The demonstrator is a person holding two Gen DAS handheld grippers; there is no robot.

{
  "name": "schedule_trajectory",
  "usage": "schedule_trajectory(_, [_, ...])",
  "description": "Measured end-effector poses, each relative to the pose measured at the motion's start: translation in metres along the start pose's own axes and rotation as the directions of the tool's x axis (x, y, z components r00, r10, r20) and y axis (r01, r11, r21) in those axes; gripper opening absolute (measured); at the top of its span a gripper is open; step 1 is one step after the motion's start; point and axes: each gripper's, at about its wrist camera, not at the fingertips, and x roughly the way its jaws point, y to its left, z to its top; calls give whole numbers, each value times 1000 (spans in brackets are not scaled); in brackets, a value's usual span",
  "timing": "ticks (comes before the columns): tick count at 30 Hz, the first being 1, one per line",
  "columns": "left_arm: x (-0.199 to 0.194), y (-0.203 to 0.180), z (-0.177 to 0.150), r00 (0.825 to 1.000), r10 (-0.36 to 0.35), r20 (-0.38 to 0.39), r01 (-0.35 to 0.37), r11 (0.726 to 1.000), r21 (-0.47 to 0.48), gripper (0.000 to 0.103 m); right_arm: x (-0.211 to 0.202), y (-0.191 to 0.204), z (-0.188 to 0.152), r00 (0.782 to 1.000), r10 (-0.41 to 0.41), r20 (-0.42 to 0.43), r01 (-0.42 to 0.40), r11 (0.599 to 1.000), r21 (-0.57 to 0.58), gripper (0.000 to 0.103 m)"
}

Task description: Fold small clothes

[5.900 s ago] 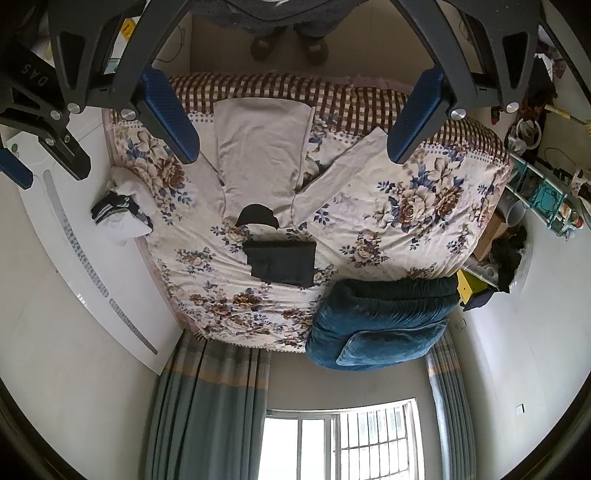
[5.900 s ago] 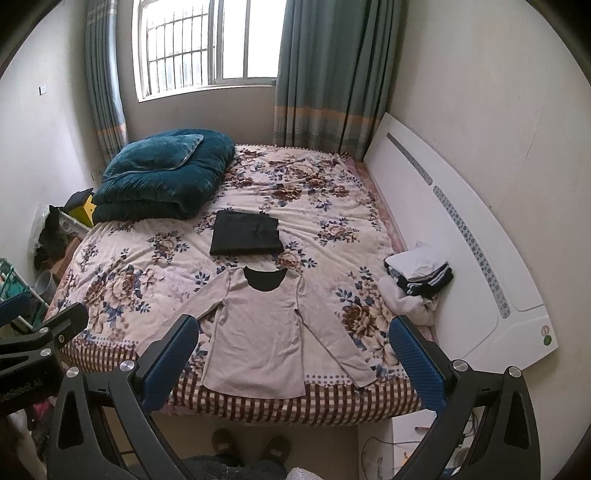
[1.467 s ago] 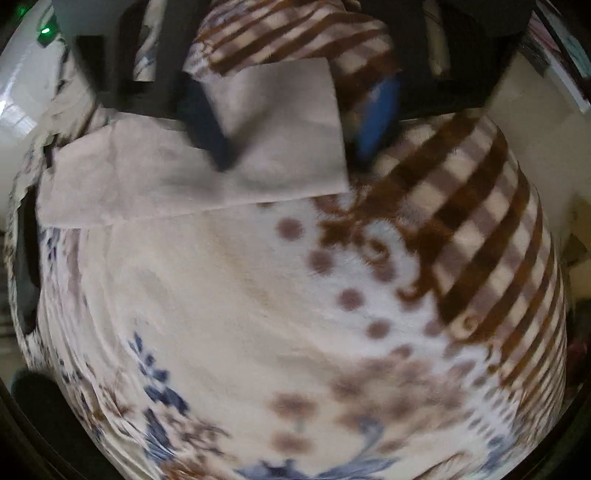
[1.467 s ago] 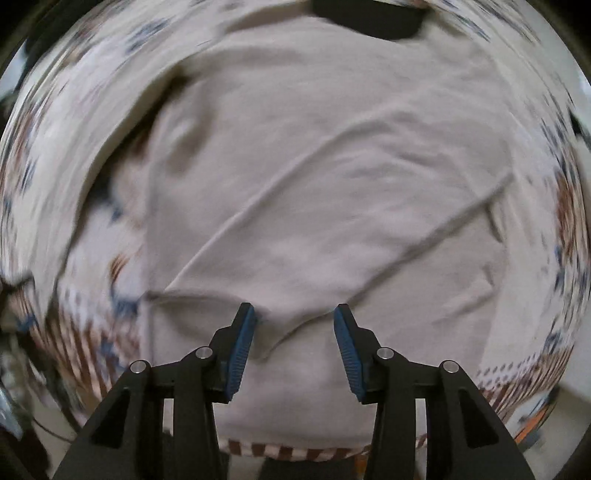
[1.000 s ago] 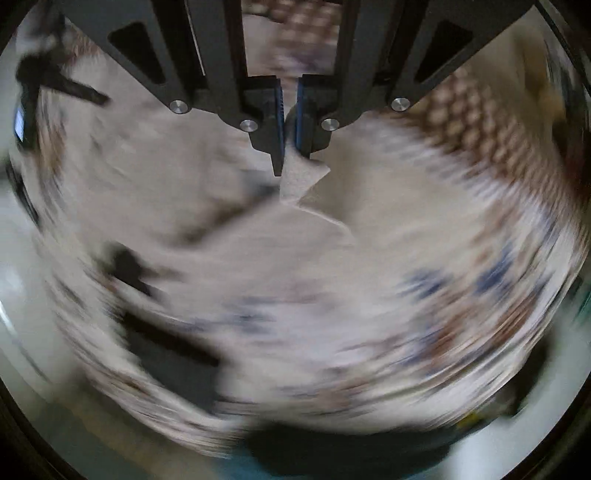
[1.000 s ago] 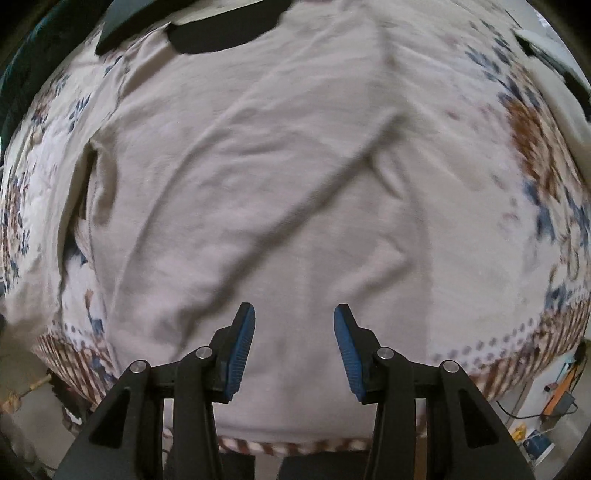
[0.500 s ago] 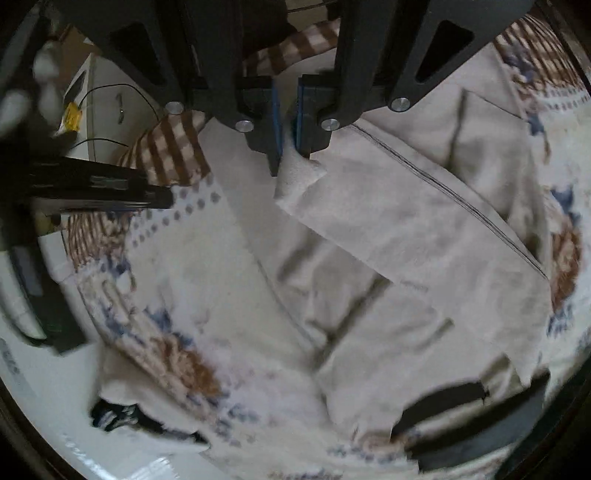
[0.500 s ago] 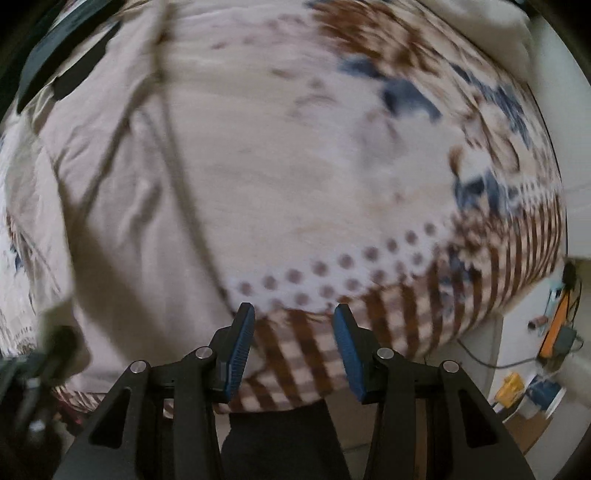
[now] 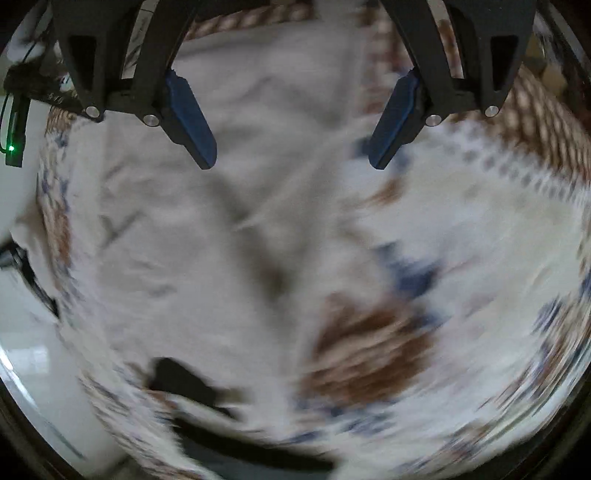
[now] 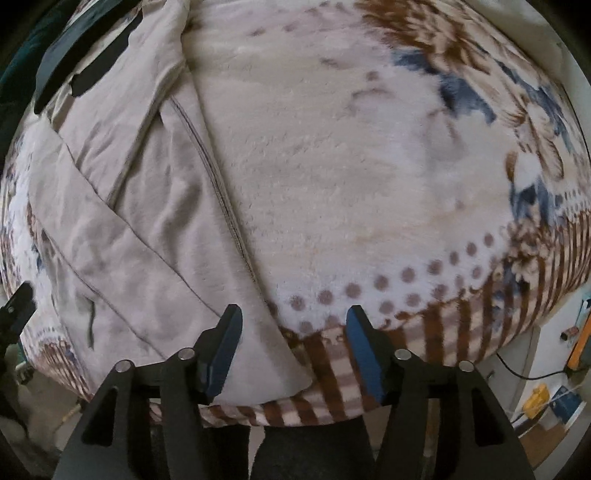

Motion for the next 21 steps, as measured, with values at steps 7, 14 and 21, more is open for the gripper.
schedule_trajectory(7, [31, 64, -63, 969, -132, -208, 117, 990, -84, 82, -4, -111, -46, 986, 125, -108, -125, 992, 10, 61])
schedule_trajectory(14, [52, 40, -92, 925, -232, -301, 223, 973, -66, 9, -5, -195, -62, 975, 159, -156, -169, 984, -53, 61])
schedule_trajectory(21, [30, 36, -87, 915, -312, -256, 267, 944, -194, 4, -42, -296, -126, 950, 257, -175, -263, 965, -8, 4])
